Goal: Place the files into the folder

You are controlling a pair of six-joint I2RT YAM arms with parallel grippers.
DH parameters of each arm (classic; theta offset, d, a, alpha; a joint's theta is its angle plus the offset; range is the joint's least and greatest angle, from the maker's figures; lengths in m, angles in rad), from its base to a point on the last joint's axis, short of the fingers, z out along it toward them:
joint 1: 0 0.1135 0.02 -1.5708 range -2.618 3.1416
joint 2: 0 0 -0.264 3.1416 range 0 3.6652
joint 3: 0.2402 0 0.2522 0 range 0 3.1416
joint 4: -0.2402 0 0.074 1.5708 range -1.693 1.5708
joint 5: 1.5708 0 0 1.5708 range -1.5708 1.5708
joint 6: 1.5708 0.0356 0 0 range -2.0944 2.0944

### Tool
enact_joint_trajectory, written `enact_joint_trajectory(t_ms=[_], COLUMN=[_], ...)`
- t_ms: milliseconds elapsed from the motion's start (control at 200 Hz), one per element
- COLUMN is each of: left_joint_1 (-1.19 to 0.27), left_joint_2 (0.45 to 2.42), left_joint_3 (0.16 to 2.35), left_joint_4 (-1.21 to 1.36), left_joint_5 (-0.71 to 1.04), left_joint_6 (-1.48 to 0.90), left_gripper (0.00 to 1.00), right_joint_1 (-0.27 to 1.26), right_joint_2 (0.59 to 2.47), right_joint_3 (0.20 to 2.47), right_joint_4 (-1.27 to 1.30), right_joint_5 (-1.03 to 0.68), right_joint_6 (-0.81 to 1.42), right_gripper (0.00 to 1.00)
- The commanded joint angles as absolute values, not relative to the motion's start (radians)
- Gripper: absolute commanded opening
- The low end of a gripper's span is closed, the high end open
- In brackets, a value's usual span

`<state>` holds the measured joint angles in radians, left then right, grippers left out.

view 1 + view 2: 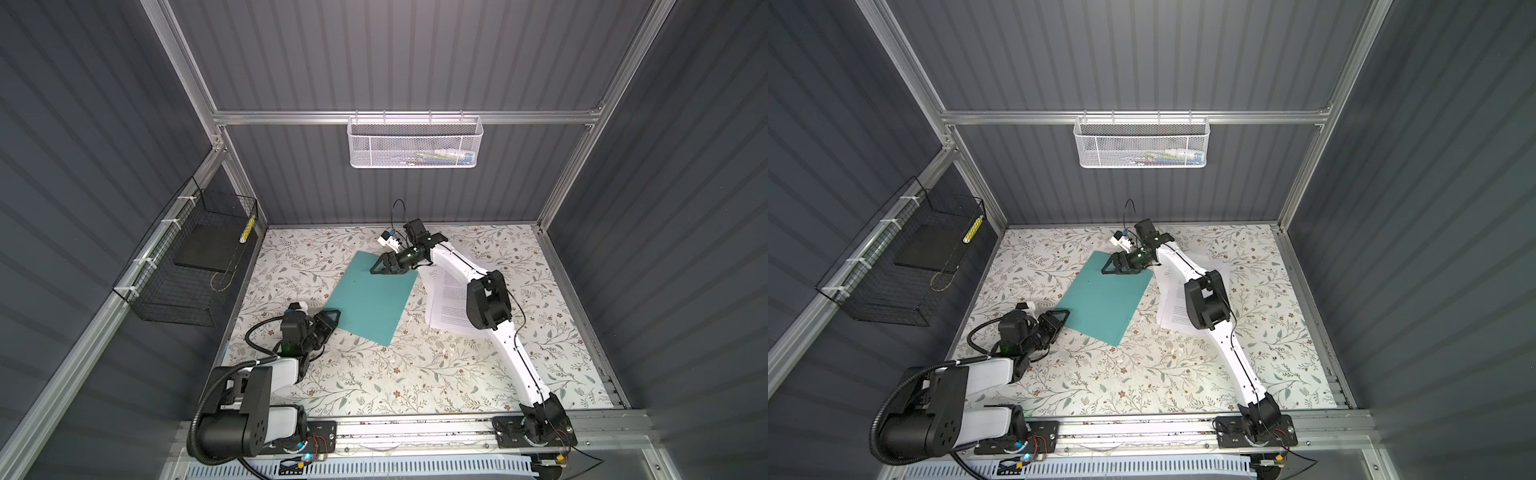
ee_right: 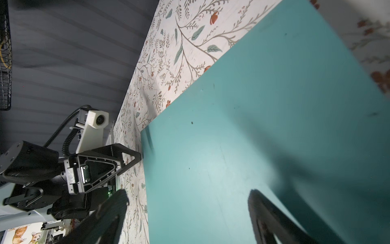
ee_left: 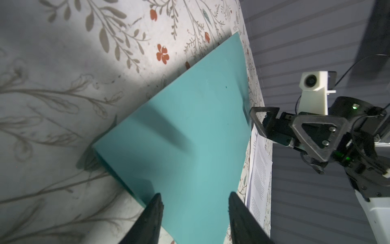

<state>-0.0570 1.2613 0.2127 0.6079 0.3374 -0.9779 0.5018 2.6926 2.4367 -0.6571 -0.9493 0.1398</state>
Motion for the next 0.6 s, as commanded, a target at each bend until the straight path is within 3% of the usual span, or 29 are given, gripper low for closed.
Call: enact_joint_trajectory(t_ms=[0,145,300,595], left_joint_1=[-0.050,-0.049,-0.048,-0.048], left_joint_2=[1.136,1.031,1.037,1.098], left_joint_3=[0.232,0.243,0.216,0.230], left_joint_4=[0.446,0.284,0.302,0.373], left_joint_5=[0.286,0.253,0.256,0.256], left_joint_6=[-0.904,-0.848,-0.860,-0.869], left_gripper=[0.57,0.59,0.60,0.60], right_joint_1=[0.495,0.479,0.462,0.428], right_joint_2=[2.667,2.630,2.639,2.727], right_joint_3=[2.422,2.424,2.462,2.563], right_joint_4=[-0.662,-0.610,-0.583,-0.613], right_joint_5=[-0.859,-0.716,-0.530,-0.571], right_joint_6=[0.126,0.160,0.204,0.234], right_gripper=[0.92,0.93,0.96,0.97])
